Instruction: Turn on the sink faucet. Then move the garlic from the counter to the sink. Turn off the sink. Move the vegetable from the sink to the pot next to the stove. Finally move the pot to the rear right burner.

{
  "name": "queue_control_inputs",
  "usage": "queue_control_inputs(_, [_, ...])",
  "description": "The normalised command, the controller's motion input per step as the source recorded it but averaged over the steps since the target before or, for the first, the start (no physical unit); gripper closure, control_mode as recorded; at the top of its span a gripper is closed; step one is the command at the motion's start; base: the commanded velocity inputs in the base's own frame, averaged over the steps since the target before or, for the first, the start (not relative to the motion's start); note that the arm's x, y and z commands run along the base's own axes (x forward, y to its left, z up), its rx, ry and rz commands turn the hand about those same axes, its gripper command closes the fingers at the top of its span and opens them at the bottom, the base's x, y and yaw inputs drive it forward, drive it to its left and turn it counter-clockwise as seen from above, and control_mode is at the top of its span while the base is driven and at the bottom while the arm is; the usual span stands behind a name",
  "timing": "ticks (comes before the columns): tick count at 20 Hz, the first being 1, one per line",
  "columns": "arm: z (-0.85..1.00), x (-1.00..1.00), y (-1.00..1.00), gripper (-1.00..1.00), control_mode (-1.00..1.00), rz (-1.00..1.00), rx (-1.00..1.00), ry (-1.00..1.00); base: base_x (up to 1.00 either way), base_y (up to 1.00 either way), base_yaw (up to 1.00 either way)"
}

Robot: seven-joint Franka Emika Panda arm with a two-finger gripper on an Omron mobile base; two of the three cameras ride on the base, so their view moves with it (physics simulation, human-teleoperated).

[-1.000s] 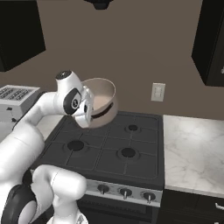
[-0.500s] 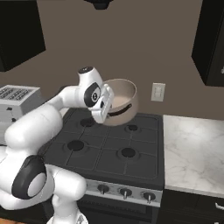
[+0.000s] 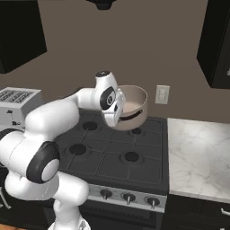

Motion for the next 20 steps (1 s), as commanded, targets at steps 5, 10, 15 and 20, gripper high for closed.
queue_control_inputs(5, [-0.32, 0.28, -0.22, 1.00, -1.00, 0.00, 0.01, 0.03, 0.00, 0.00, 0.00])
queue_control_inputs(10, [-0.31, 0.23, -0.20, 1.00, -1.00, 0.00, 0.00, 0.03, 0.00, 0.00, 0.00])
queue_control_inputs(15, [-0.22, 0.26, -0.24, 1.00, -1.00, 0.00, 0.03, 0.00, 0.00, 0.00, 0.00])
queue_control_inputs(20, [-0.22, 0.31, -0.23, 1.00, -1.00, 0.00, 0.02, 0.00, 0.00, 0.00, 0.00])
